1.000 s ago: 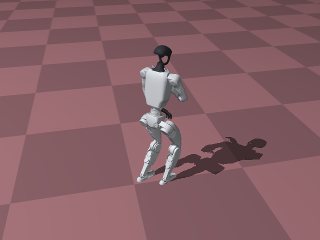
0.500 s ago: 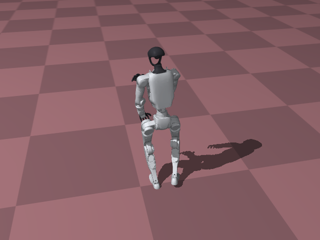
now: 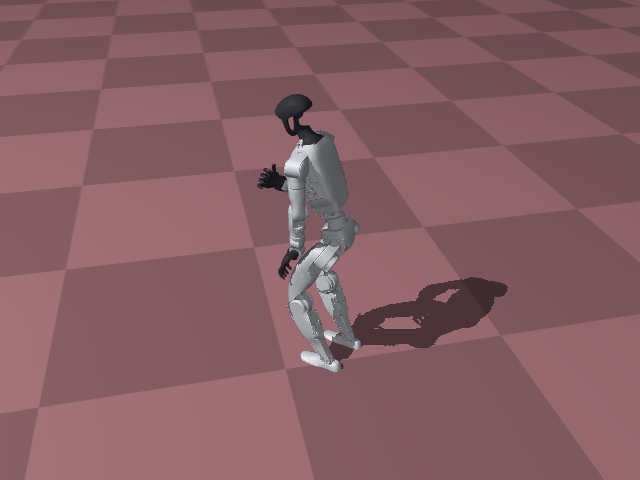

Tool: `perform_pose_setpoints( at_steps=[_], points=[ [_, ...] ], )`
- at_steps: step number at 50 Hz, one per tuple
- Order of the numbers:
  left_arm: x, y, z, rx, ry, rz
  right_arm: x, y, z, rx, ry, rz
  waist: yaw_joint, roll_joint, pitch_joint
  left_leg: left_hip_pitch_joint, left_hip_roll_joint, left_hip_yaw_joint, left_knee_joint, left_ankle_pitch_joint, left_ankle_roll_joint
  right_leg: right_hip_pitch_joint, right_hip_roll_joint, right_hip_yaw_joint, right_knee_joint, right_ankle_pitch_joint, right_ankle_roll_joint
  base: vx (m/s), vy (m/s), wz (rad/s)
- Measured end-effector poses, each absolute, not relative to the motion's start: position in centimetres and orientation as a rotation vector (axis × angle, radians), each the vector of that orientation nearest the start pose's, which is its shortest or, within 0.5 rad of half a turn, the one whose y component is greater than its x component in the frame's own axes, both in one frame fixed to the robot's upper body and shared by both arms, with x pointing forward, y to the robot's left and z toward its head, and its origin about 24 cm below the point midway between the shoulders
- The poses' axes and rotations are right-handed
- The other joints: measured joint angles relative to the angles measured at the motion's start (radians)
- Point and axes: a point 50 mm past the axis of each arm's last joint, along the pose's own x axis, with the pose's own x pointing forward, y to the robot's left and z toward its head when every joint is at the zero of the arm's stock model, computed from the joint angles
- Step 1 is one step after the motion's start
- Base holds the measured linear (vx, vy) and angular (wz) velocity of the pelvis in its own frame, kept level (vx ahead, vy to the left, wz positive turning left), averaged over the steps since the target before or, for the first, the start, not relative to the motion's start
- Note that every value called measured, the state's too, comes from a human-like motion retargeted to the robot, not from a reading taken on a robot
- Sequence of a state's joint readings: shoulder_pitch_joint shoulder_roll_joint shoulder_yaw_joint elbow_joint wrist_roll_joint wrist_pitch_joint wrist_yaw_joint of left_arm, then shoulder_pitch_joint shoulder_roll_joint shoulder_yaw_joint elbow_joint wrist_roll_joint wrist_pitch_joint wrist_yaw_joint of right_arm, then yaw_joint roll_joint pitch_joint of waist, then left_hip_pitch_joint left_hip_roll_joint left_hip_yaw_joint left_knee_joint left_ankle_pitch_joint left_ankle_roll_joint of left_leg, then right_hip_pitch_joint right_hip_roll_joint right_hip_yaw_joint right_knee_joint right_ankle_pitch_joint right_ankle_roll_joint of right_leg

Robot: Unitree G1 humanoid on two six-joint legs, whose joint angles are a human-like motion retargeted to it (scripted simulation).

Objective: Walk

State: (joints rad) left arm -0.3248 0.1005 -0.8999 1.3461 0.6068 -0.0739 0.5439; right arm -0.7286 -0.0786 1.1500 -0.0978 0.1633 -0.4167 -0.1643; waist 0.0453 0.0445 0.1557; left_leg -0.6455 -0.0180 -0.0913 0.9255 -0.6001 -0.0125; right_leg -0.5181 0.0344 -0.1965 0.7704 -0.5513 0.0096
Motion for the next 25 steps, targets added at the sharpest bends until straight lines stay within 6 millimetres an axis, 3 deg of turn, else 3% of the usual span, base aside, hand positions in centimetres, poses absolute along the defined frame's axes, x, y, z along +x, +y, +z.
perform_pose_setpoints(
  at_steps=[8, 12, 20, 25],
  points=[
    [18.3, 11.1, -13.3, 1.343, 0.345, -0.593, 15.8, 7.7, 16.6, 0.037, -0.837, 1.272, -0.025, 0.032, -0.057, 0.043, 0.178, 0.215, 0.050, -0.040, 0.021, 0.081, -0.044, -0.149, -0.056, -0.016, -0.004, 0.04, 0.00, 1.02],
    [18.7, 9.8, -13.0, 1.307, 0.318, -0.606, 15.9, 7.4, 15.6, 0.008, -0.797, 1.278, -0.030, 0.034, -0.084, 0.096, 0.185, 0.246, 0.016, -0.053, 0.017, 0.143, -0.070, -0.204, -0.073, -0.028, -0.004, 0.06, 0.07, 0.82],
    [21.7, 7.5, -11.0, 1.294, 0.202, -0.628, 16.5, 6.3, 13.6, -0.080, -0.727, 1.289, -0.059, -0.008, -0.108, 0.205, 0.065, 0.228, -0.050, -0.082, 0.048, 0.154, -0.225, -0.229, 0.190, -0.051, -0.021, 0.08, 0.14, 0.79],
    [25.0, 7.4, -8.8, 1.330, 0.118, -0.586, 16.9, 5.8, 14.0, -0.082, -0.721, 1.312, -0.136, -0.091, -0.082, 0.298, -0.106, 0.190, -0.152, -0.048, 0.082, 0.047, -0.345, -0.101, 0.461, -0.033, -0.007, 0.13, 0.15, 1.21]
  ],
)
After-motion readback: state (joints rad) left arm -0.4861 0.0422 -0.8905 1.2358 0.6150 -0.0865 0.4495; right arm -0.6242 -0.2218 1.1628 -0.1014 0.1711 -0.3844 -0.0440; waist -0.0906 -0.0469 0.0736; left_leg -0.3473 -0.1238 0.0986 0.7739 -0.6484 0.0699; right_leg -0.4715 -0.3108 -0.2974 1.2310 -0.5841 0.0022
